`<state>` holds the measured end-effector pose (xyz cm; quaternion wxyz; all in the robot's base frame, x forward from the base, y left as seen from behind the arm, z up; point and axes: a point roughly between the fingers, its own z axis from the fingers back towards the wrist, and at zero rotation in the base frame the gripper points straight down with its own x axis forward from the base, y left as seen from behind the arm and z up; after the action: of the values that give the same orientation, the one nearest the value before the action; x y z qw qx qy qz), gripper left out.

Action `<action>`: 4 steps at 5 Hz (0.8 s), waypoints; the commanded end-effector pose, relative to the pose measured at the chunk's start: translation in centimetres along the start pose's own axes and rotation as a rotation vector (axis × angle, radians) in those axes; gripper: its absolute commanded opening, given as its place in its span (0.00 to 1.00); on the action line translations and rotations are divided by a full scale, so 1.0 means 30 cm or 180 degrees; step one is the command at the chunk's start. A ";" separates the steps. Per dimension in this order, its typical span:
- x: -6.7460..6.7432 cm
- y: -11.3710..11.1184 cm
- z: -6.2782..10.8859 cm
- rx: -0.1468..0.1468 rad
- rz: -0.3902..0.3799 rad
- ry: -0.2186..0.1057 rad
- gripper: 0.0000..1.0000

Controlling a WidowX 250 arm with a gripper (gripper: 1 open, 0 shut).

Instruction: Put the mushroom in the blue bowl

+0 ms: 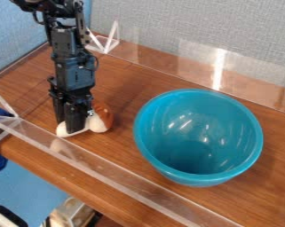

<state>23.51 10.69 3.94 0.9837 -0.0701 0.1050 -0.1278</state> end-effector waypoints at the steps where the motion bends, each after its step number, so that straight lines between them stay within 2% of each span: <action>1: 0.005 -0.015 0.076 0.0127 -0.0003 -0.0168 0.00; 3: -0.004 -0.047 0.128 0.0140 -0.0002 -0.0214 0.00; 4: -0.003 -0.099 0.217 0.0237 -0.0016 -0.0306 0.00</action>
<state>23.59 8.41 9.29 0.9869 -0.0550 0.0783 -0.1296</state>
